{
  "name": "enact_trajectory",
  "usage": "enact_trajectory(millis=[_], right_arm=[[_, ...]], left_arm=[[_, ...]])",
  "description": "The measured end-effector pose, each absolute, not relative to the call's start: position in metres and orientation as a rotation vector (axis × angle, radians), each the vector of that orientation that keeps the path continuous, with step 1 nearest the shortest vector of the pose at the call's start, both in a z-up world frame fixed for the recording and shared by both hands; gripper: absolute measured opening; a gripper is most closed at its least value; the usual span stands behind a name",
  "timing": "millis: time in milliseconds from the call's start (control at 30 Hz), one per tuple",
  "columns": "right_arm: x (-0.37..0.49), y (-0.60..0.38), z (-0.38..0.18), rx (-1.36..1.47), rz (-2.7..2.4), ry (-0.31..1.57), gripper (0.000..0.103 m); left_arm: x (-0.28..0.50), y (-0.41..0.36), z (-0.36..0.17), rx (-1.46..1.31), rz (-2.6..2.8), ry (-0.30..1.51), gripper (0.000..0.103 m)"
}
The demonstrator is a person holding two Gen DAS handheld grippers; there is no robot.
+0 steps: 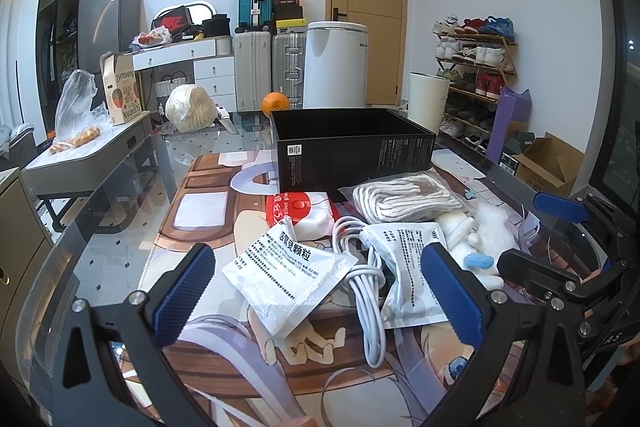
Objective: Organize soft objects
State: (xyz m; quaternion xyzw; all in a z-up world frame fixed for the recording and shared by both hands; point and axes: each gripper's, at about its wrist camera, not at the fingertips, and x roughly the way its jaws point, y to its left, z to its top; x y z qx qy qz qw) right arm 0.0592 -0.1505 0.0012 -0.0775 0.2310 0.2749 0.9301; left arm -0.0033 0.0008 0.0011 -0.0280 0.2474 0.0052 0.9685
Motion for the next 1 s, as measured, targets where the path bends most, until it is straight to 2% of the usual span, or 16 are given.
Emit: enact_trajectory(millis=[700, 1000], right_arm=[[0.069, -0.162, 0.007, -0.159, 0.485, 0.495, 0.102], [0.087, -0.184, 0.008, -0.143, 0.406, 0.59, 0.102]], left_arm=[[-0.003, 0.005, 0.004, -0.048, 0.018, 0.501, 0.103], [-0.002, 0.016, 0.009, -0.045, 0.034, 0.498, 0.103]])
